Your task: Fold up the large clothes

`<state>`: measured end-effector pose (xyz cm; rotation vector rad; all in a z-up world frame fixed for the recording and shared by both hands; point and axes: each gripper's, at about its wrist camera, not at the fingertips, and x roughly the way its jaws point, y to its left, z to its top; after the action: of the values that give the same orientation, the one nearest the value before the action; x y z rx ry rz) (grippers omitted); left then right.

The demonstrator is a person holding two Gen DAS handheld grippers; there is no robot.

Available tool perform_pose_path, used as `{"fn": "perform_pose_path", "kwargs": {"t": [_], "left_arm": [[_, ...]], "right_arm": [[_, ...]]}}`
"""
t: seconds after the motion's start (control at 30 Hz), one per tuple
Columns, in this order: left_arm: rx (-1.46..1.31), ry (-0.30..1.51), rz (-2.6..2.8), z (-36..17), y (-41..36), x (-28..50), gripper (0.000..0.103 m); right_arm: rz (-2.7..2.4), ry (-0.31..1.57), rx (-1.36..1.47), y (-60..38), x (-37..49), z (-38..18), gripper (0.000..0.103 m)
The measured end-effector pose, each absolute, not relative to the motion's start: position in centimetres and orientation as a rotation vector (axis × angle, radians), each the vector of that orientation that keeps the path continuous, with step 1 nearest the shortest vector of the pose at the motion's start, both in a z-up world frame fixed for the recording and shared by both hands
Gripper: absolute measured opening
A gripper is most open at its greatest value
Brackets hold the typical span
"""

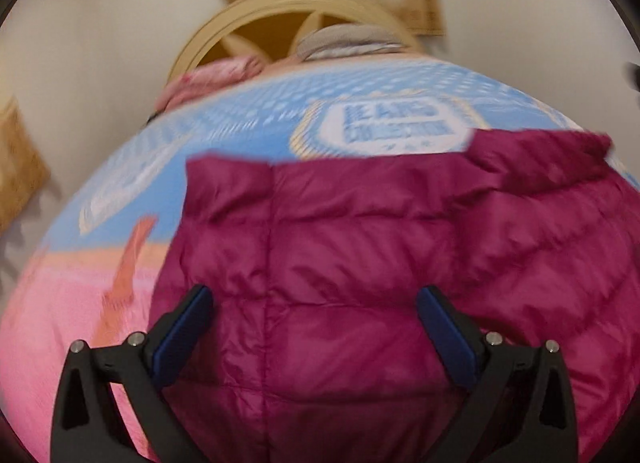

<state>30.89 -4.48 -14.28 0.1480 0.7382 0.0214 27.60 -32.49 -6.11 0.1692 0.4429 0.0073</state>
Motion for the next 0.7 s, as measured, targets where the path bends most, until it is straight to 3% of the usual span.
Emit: {"fn": "perform_pose_path", "kwargs": {"t": [0.2, 0.33, 0.7], "left_arm": [[0.031, 0.792, 0.080, -14.6, -2.4, 32.0, 0.103], [0.019, 0.803, 0.086, -14.9, -2.2, 32.4, 0.103], [-0.026, 0.816, 0.073, -16.6, -2.0, 33.1, 0.103]], "right_arm": [[0.111, 0.588, 0.059, -25.2, 28.2, -12.3, 0.066], [0.061, 0.710, 0.173, -27.5, 31.7, -15.7, 0.066], [0.059, 0.759, 0.192, -28.4, 33.0, -18.1, 0.066]]}}
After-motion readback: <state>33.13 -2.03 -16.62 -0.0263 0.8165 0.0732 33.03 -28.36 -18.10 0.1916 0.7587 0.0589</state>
